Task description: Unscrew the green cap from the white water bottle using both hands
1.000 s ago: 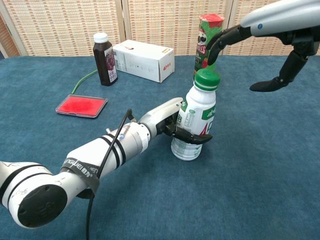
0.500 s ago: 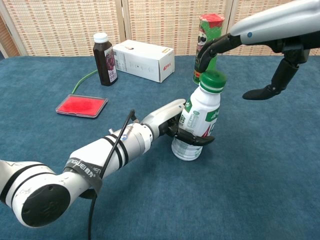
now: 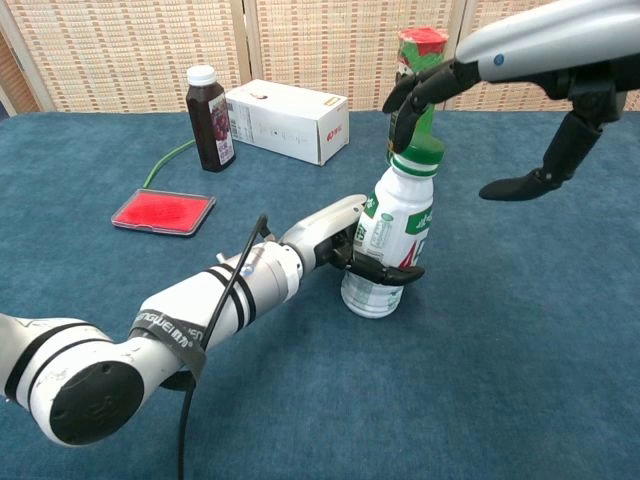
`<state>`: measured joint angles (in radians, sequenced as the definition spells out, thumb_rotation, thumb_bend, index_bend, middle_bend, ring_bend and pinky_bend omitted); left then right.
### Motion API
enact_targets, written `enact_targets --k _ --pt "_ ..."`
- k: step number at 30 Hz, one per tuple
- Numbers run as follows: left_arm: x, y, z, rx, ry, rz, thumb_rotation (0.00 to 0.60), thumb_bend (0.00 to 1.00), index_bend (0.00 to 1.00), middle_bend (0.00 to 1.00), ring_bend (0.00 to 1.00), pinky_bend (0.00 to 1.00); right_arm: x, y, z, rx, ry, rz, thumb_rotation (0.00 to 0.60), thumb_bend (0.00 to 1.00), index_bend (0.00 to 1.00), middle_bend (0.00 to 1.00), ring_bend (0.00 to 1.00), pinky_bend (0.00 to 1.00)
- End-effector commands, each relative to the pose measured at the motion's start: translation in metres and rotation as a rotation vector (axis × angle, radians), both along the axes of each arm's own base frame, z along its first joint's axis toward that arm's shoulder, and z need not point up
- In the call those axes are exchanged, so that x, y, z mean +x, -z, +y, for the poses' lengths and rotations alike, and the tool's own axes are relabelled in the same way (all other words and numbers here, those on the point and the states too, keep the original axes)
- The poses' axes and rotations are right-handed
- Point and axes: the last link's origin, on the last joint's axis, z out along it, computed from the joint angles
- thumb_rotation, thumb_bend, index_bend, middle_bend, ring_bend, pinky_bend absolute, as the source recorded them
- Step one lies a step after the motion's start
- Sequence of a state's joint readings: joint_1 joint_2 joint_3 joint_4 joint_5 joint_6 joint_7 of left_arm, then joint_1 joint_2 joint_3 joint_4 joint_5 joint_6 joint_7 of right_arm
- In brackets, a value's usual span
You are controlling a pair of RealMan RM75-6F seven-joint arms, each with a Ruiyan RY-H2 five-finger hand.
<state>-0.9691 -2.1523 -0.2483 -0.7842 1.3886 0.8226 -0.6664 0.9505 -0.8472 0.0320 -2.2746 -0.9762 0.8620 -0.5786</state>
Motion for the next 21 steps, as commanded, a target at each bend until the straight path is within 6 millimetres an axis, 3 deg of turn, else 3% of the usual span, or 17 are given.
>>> enact_targets --k 1,9,21 --pt "0.000 0.000 0.000 0.002 0.000 -0.001 0.600 0.93 0.71 0.96 0.63 0.56 -0.002 -0.004 -0.005 -0.038 0.000 -0.015 0.600 0.29 0.21 0.00 0.00 0.00" --pt "0.001 -0.001 -0.002 0.004 0.011 -0.001 0.600 0.93 0.71 0.96 0.63 0.56 -0.018 -0.002 -0.018 -0.077 0.037 0.036 0.600 0.29 0.19 0.00 0.00 0.00" --pt "0.002 0.001 -0.001 0.003 0.010 0.005 0.600 0.93 0.71 0.96 0.63 0.56 -0.012 0.003 -0.014 -0.056 0.032 0.064 0.600 0.29 0.19 0.00 0.00 0.00"
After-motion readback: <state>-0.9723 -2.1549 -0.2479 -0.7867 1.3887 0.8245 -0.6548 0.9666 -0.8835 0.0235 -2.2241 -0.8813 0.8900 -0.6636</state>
